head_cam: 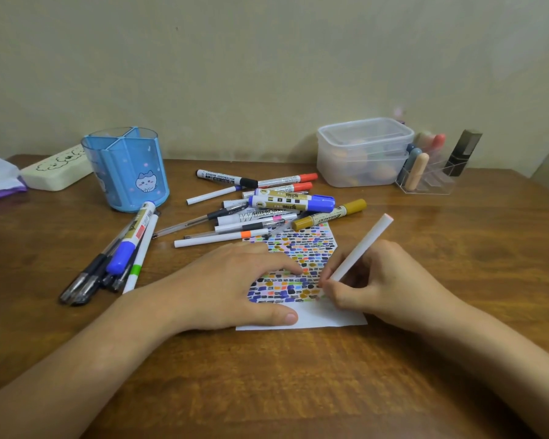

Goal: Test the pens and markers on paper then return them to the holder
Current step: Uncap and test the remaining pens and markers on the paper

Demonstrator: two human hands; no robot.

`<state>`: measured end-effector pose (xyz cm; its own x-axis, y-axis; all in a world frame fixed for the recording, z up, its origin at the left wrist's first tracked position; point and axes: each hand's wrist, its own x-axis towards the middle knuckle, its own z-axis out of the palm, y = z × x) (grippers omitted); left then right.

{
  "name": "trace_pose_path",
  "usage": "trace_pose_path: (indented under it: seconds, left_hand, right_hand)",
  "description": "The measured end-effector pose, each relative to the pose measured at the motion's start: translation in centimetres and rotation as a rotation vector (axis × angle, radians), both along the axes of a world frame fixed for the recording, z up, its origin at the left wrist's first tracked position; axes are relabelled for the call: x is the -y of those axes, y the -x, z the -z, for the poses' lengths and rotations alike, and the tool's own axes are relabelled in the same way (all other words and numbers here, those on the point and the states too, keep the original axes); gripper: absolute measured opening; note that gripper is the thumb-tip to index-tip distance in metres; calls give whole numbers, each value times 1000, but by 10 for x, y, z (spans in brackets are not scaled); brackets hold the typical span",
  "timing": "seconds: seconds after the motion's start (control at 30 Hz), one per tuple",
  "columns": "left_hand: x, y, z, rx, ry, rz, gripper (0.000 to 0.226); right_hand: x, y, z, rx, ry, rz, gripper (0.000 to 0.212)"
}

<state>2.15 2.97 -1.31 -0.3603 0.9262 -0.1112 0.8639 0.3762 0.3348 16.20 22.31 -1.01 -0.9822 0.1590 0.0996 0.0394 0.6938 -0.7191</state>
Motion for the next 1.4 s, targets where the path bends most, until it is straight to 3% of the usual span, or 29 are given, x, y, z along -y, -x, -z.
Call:
trace_pose_path:
  seconds: [1.4]
  left_hand:
    - [1, 0, 1, 6, 5, -16, 66]
  right_hand:
    - [1, 0, -2, 15, 63, -23, 13]
